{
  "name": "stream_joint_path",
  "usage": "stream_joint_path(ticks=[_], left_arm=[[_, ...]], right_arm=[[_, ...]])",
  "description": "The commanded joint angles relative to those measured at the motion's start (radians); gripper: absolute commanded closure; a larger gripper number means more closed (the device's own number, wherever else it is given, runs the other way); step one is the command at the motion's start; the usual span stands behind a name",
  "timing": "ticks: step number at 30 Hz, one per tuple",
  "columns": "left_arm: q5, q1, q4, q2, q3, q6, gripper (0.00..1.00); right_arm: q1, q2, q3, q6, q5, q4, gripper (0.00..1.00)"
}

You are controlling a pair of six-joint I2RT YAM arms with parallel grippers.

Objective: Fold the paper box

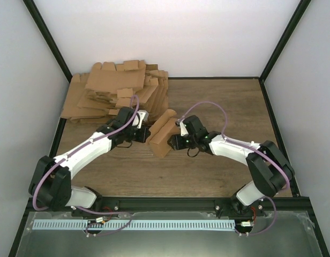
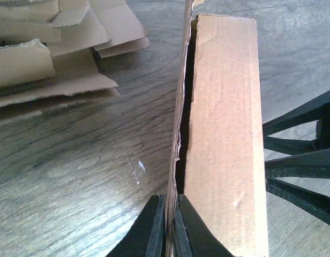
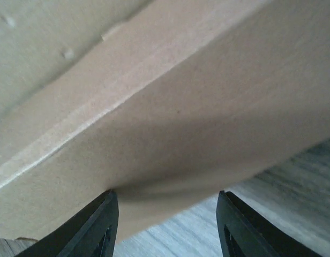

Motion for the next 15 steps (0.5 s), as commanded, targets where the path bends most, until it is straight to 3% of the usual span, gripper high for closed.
stream_joint_path(ticks=[1,15], left_arm=[[-0.117,-0.054,-0.093,-0.004,0.046,0.061,0.93],[-0.228,-0.242,-0.108,-0.018,0.098,0.135,0.9]], right_arm=[[0.008,-0.055,-0.049,0.007,0.006,-0.009,0.47],[0.008,-0.189,-0.205,0.026,-0.034,0.022,0.47]])
